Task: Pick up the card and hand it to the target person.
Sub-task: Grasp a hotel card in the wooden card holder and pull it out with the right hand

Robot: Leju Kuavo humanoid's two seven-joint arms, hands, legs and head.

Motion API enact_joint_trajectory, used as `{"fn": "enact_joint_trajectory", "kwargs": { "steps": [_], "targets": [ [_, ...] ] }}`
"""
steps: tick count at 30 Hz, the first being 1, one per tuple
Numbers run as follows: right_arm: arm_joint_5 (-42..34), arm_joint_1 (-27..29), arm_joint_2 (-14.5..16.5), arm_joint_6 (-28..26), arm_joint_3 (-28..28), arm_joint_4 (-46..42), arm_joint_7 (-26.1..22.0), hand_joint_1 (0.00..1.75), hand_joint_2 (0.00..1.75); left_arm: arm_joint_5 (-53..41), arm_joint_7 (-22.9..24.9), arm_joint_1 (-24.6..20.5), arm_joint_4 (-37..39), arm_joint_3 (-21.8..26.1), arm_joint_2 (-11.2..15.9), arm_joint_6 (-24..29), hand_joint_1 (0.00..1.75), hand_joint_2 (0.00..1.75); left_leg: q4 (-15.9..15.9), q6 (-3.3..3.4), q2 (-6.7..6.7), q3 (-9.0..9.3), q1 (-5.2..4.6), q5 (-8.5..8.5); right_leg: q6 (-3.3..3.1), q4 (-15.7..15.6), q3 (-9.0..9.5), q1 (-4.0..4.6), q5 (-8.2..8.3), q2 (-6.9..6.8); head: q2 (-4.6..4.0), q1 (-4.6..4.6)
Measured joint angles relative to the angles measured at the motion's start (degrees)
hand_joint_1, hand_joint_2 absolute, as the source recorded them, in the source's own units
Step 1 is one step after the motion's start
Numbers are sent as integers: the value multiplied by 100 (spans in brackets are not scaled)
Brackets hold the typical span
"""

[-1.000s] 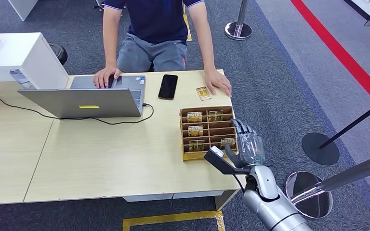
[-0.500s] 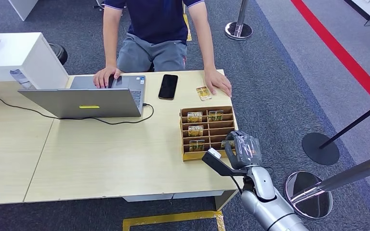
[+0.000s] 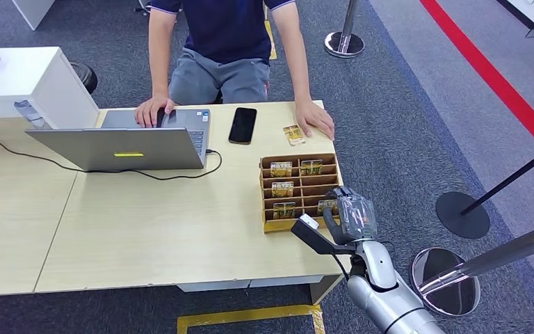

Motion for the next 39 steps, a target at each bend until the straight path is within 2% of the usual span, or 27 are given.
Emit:
{"fn": "enact_joint_trajectory", "kwargs": {
  "steps": [5, 9, 21, 32, 36, 39],
  "targets": [
    [4, -2, 0, 8, 0, 28, 1, 88, 175, 0, -4, 1, 0, 0, 0, 2, 0, 0, 0, 0, 0, 0, 0, 0, 0, 0, 0, 0, 0, 0, 0, 0],
    [8, -2, 0, 16, 1, 32, 5, 103, 175, 1, -4, 2, 0, 0, 0, 2, 0, 0, 0, 0, 0, 0, 0, 0, 0, 0, 0, 0, 0, 0, 0, 0],
    [234, -11, 0, 138, 4, 33, 169, 130, 175, 19, 0, 4, 0, 0, 0, 2, 0, 0, 0, 0, 0, 2, 0, 0, 0, 0, 0, 0, 0, 0, 0, 0],
    [295, -19, -6, 265, 4, 31, 212, 138, 175, 86, 31, 7, 2, 0, 0, -31, 0, 0, 0, 0, 0, 8, 0, 0, 0, 0, 4, 0, 0, 2, 0, 0],
    [326, -23, -10, 331, 4, 30, 232, 141, 175, 120, -93, 9, 2, 0, 0, -175, 0, 175, 0, 0, 0, 11, 0, 0, 0, 0, 6, 0, 1, 3, 0, 0],
    [335, -31, -25, 362, 6, 28, 234, 143, 175, 95, -170, 9, 2, -2, 0, -258, 0, 175, 0, 0, 1, 11, 0, 0, 0, 0, 7, 0, 1, 3, 0, 0]
  ]
}}
